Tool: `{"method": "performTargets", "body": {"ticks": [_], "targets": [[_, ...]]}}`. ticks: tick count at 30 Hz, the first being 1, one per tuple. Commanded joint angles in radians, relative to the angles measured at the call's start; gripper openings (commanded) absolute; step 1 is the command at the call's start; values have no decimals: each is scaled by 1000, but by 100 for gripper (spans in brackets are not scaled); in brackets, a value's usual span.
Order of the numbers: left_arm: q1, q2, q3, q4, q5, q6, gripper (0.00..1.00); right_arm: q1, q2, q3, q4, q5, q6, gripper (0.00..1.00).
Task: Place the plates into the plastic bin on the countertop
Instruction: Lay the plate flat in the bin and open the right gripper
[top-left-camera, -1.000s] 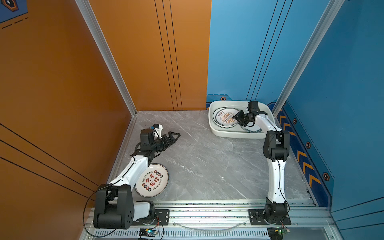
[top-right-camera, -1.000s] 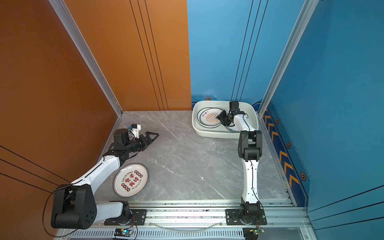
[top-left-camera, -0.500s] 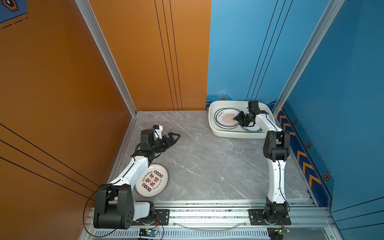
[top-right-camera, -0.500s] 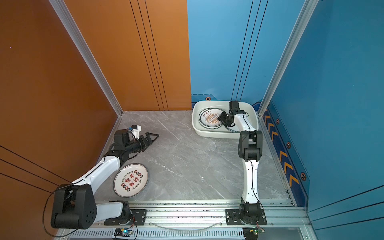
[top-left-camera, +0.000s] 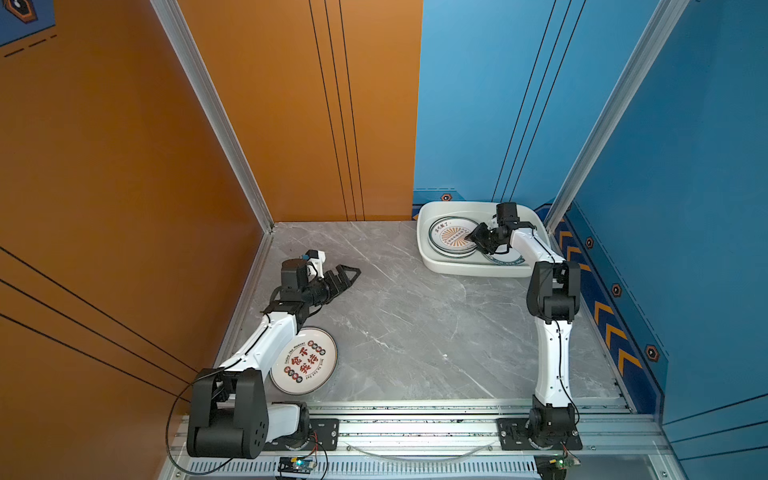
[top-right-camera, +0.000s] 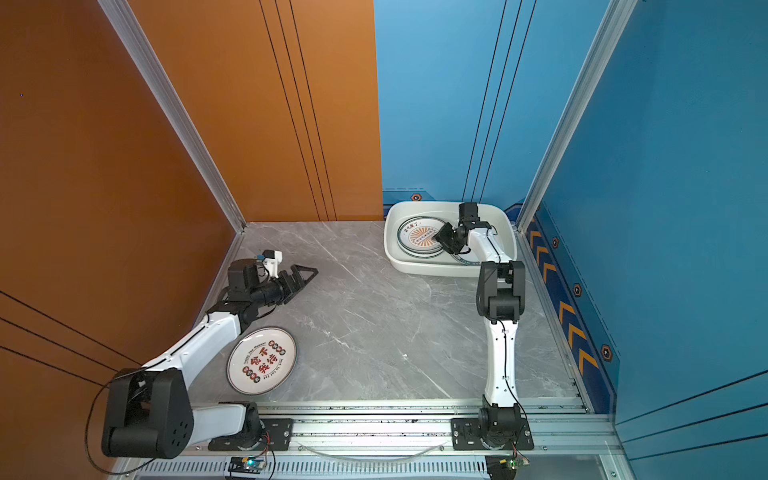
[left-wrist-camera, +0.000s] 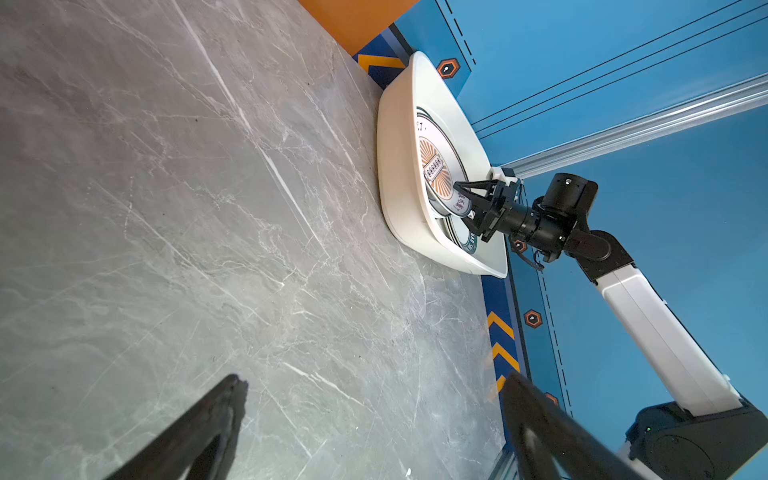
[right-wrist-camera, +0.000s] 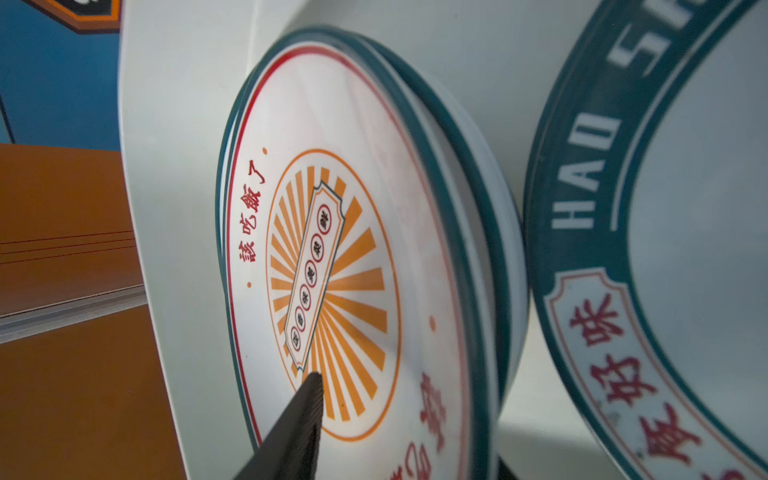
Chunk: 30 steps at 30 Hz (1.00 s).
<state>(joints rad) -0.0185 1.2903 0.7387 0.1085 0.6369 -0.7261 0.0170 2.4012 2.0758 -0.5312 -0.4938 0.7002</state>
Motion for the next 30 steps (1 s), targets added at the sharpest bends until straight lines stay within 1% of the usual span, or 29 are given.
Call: {"method": "performTargets", "body": {"ticks": [1, 10, 18, 27, 30], "targets": [[8, -17, -11, 2, 14, 7, 98, 3, -83, -6, -44, 26, -3, 45], [8, -12, -11, 6, 17, 5, 98, -12, -142, -76, -74, 43, -32, 45], [6, -13, -13, 7, 15, 4, 98, -15, -168, -84, -142, 78, -92, 45], [5, -15, -13, 3, 15, 4, 98, -17, -172, -119, -140, 69, -108, 45], [5, -20, -12, -4, 14, 7, 98, -17, -196, -145, -124, 64, -111, 45]]}}
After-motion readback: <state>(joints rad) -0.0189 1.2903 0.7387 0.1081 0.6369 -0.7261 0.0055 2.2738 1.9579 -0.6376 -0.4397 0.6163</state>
